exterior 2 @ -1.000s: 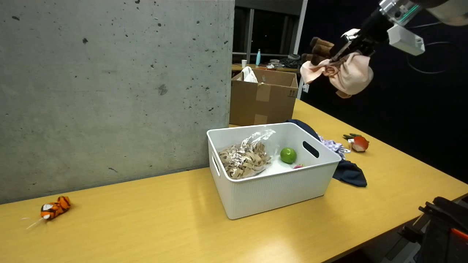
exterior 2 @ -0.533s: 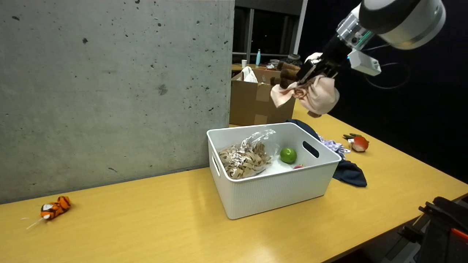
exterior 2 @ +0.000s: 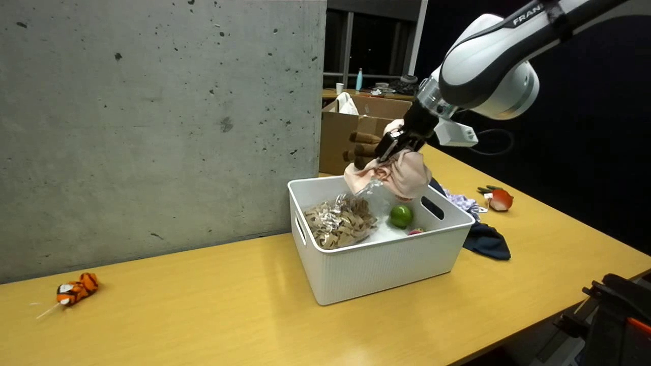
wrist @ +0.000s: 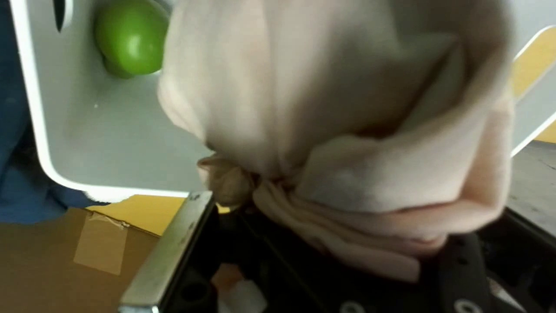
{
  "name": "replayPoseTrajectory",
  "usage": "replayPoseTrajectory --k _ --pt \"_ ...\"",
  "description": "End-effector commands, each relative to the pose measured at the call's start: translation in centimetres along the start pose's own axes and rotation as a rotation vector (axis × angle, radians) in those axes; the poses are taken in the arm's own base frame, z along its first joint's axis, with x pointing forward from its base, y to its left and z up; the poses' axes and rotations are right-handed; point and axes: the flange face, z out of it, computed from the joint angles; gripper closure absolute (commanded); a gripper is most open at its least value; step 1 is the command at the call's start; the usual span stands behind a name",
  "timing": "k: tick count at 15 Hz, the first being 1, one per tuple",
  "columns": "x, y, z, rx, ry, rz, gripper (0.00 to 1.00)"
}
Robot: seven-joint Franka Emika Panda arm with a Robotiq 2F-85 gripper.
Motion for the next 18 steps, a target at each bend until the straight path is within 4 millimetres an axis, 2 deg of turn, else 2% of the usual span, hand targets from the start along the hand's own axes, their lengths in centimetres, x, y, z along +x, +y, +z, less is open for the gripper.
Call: replayPoseTrajectory --k 1,5,6,9,11,13,18 --pt "2.4 -1.0 0.2 0.0 0.015 -0.036 0.34" --pt "3.2 0.4 -1.3 0.01 0.056 -0.024 0.04" --pt "3.2 1.2 -1.8 0.013 0.064 -0.01 0.01" --pt "2.8 3.9 -3.1 0.007 0.075 0.036 0.0" --pt "2.0 6.7 -3.6 -0.008 0.064 0.091 0.0" --pt "0.2 10.1 -3.7 -0.016 0.045 0.158 0.0" --pt "-6.0 19.3 -4.3 -0.055 -0.006 0.336 0.0"
